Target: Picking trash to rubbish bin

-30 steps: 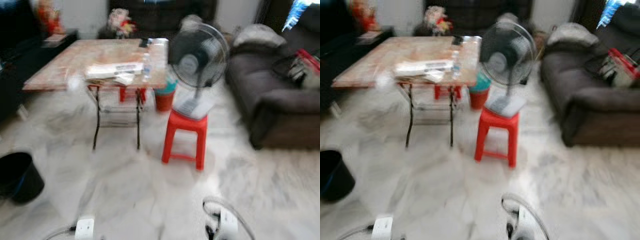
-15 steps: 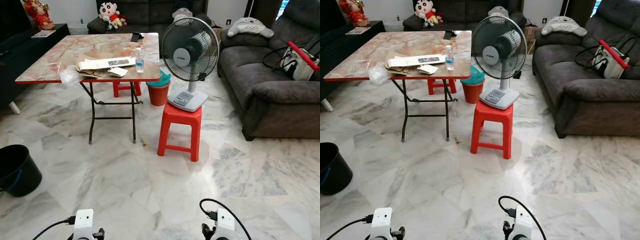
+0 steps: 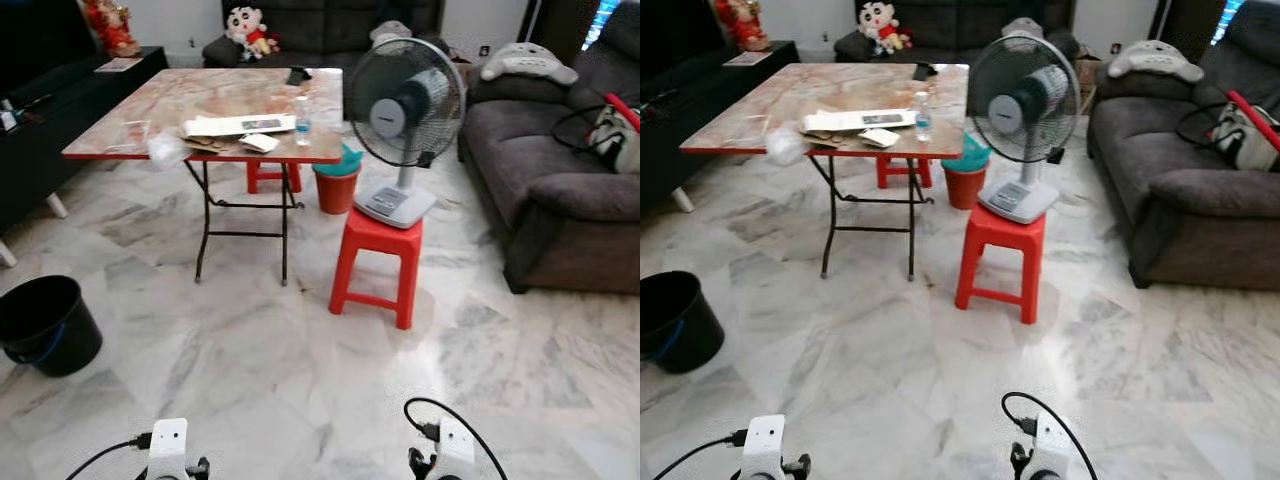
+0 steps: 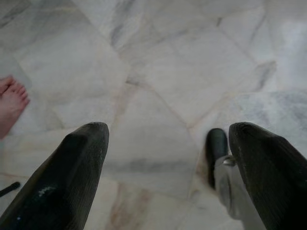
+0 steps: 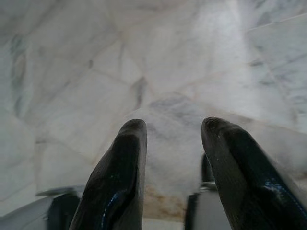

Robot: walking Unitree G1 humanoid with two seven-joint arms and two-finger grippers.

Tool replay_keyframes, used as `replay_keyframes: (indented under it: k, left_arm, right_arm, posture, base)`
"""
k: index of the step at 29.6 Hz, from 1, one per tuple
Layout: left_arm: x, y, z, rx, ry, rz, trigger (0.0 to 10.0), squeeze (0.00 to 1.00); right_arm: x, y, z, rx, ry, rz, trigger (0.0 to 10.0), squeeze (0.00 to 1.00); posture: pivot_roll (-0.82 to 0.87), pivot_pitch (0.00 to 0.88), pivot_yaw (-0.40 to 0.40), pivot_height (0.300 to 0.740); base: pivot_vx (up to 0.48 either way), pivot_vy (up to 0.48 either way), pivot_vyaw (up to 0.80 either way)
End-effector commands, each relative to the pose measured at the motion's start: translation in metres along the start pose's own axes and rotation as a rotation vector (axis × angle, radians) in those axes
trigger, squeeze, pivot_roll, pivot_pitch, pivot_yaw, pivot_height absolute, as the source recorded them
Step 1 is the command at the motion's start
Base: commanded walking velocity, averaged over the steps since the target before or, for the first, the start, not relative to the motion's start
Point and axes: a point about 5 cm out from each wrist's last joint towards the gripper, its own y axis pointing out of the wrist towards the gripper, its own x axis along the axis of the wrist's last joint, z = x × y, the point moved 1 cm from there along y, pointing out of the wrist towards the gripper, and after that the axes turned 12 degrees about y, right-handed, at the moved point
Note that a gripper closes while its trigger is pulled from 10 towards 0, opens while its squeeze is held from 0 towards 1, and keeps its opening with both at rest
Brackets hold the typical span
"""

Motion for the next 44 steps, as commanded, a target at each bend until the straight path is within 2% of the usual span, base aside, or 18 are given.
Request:
replay_keyframes:
  k: [1,28,33,36,37,38,39,40,42,44]
  left_arm:
    - [0.001,0.000,0.002,0.006,0.011,0.002,10.0,0.00]
    - [0.001,0.000,0.002,0.007,0.018,0.004,10.0,0.00]
    - [0.005,0.001,0.007,0.030,0.067,-0.016,10.0,0.00]
    - [0.022,0.003,0.014,0.058,0.059,-0.085,10.0,0.00]
    - [0.039,0.004,0.017,0.064,0.062,-0.155,10.0,0.00]
    - [0.046,0.004,0.018,0.066,0.067,-0.187,10.0,0.00]
    - [0.066,0.004,0.021,0.071,0.069,-0.265,10.0,0.00]
    - [0.077,0.003,0.023,0.076,0.064,-0.300,10.0,0.00]
    - [0.080,0.003,0.023,0.079,0.062,-0.308,10.0,0.00]
    - [0.097,0.002,0.026,0.084,0.040,-0.363,10.0,0.00]
  right_arm:
    - [0.001,0.000,0.000,-0.001,-0.006,-0.005,10.0,0.00]
    - [0.001,0.000,0.000,0.001,-0.010,-0.007,10.0,0.00]
    - [0.002,0.000,0.001,0.006,-0.011,-0.009,10.0,0.00]
    - [0.012,0.002,0.007,0.031,-0.020,-0.043,10.0,0.00]
    - [0.022,0.004,0.012,0.048,-0.033,-0.076,10.0,0.00]
    - [0.026,0.004,0.014,0.056,-0.040,-0.091,10.0,0.00]
    - [0.040,0.005,0.023,0.090,-0.055,-0.136,10.0,0.00]
    - [0.048,0.006,0.029,0.112,-0.061,-0.160,10.0,0.00]
    - [0.050,0.006,0.030,0.119,-0.062,-0.168,10.0,0.00]
    - [0.065,0.006,0.040,0.157,-0.069,-0.213,10.0,0.00]
  posture:
    - [-0.06,0.000,0.034,0.740]
    - [-0.06,0.000,0.036,0.740]
    - [-0.06,0.000,0.035,0.740]
    - [-0.06,0.000,0.036,0.740]
    - [-0.06,0.000,0.035,0.740]
    - [-0.06,0.000,0.035,0.740]
    - [-0.06,0.000,0.035,0.740]
    - [-0.06,0.000,0.035,0.740]
    - [-0.06,0.000,0.035,0.740]
    - [-0.06,0.000,0.035,0.740]
  base:
    - [0.000,0.289,0.00]
    - [0.000,0.288,0.00]
    - [0.000,0.000,0.00]
    - [0.000,0.000,0.00]
    - [0.000,0.000,0.00]
    - [0.000,0.000,0.00]
    - [0.000,0.000,0.00]
    - [0.000,0.000,0.00]
    - [0.000,0.000,0.00]
    - [0.000,0.000,0.00]
